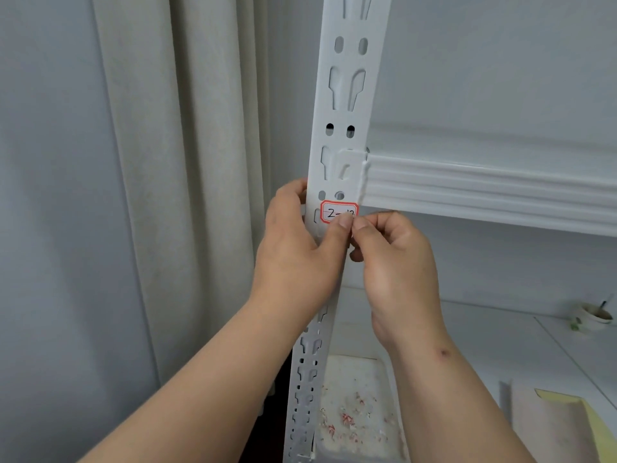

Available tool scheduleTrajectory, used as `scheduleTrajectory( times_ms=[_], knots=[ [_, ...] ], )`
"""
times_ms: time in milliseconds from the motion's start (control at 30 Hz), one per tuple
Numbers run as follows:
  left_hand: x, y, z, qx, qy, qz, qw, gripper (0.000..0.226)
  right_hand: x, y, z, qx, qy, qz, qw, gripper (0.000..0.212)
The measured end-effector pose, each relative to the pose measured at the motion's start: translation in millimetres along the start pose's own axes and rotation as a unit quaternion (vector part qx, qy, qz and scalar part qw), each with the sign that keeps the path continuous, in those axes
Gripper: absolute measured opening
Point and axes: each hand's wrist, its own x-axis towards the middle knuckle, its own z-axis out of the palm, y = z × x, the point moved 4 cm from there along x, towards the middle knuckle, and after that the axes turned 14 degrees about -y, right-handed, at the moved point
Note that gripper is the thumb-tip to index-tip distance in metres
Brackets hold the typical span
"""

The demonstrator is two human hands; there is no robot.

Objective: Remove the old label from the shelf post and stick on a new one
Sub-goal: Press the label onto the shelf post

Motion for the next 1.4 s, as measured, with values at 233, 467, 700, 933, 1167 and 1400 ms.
scheduleTrajectory(
  times_ms=[233,467,700,933,1167,1400],
  knots=[
    [3.4,-1.1,0.7,0.025,0.023,0.077,0.996,0.059,1.9,1.1,-1.2,0.088,-0.045,0.026,0.995,0.021],
    [5.1,-0.7,2.5,0.027,0.023,0.101,0.994,0.059,8.4,4.7,1.8,0.182,-0.077,0.036,0.98,0.03],
    [7.0,-2.8,3.8,0.035,0.018,0.093,0.995,0.06,6.2,-2.9,3.0,0.167,-0.079,0.017,0.983,0.043],
    [4.1,-5.6,0.9,-0.006,0.011,0.063,0.998,0.052,-3.5,-7.7,0.0,0.109,-0.002,-0.003,0.994,0.019],
    [3.8,-2.6,-0.1,-0.006,0.018,0.054,0.998,0.04,-5.3,-6.4,4.2,0.014,0.06,-0.043,0.997,0.013],
    [3.8,2.4,-1.2,0.043,0.055,0.064,0.996,0.048,-3.6,-6.8,2.7,-0.034,0.048,-0.036,0.998,0.017]
  ],
)
